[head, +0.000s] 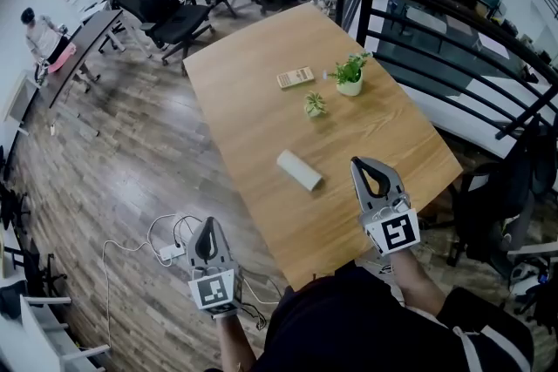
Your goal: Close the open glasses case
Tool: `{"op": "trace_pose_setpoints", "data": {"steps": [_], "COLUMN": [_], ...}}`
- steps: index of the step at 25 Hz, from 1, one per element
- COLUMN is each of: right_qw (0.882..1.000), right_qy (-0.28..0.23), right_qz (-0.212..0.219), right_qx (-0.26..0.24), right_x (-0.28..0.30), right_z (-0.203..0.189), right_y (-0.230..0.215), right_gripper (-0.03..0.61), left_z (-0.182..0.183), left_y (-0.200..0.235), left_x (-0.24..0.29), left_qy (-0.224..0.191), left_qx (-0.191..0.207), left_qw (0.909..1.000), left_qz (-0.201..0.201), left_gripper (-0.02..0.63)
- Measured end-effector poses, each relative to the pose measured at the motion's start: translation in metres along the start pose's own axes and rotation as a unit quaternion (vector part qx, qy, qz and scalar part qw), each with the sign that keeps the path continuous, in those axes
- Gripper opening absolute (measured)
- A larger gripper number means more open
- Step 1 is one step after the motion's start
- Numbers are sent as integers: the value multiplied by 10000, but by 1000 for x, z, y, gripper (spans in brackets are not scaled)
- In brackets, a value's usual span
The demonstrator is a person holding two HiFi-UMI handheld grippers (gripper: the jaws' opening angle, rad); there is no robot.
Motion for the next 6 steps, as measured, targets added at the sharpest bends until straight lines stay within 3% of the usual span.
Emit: {"op": "trace_pose_setpoints", "data": {"steps": [6], "right_qw": [10000], "right_qy": [-48], "right_qz": [-10], "right_qx": [34], "right_x": [2], "right_z": [2], "right_y": [-1], "right_gripper": [14], "left_z": [2], "left_y": [2], "left_x": [-1], "left_qy": [-18], "left_qx": [26], "left_qw": [10000], "left_qz": [33], "left_gripper": [-2]}}
Point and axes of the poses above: the fingertips, and each gripper's own axes: x forward along the fingers, y to its left, z out of its top, the point moved 2 cm from there along -x, backward along the fingers, and after that the axes turned 13 degrees about -y, right-handed, at the moved point
